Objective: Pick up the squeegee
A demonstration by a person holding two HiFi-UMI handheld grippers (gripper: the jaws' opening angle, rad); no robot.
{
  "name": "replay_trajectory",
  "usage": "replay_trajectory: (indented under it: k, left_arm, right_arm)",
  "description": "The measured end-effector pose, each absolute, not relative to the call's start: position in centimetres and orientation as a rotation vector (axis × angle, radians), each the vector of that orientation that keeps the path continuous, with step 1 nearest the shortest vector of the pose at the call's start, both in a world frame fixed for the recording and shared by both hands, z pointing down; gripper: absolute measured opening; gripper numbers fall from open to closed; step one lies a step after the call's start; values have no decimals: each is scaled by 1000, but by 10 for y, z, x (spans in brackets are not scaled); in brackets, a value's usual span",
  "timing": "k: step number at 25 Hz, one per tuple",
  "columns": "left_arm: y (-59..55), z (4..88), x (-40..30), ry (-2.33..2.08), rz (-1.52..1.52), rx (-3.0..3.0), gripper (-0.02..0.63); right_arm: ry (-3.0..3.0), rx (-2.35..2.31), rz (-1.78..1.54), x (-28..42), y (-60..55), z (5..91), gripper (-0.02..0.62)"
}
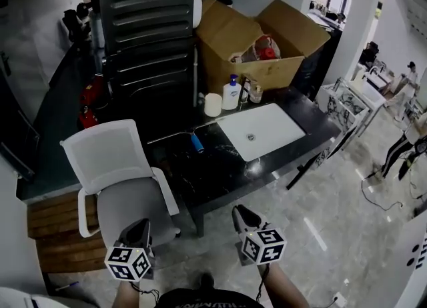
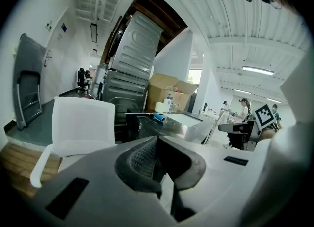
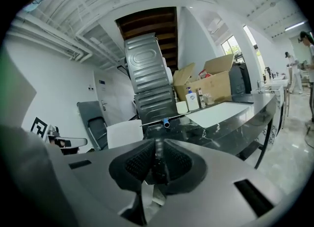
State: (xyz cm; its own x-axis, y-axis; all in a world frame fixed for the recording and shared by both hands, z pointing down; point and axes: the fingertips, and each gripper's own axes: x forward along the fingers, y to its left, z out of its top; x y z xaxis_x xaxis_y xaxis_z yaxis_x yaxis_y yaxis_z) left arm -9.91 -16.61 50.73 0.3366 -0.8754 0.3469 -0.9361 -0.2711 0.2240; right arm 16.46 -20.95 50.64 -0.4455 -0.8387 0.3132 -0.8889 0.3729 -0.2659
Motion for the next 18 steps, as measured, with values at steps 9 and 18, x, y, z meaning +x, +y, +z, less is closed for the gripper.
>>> replay_trajectory:
  k: [9, 18]
  left_arm:
    - [-198, 511, -103, -1670, 221, 2152, 20]
    - [-275, 510, -136, -1704, 202, 2155, 20]
  right_arm:
    - [-2586, 1383, 582, 126, -265, 502, 148]
    - [-2513, 1478, 558, 107, -344, 503, 216]
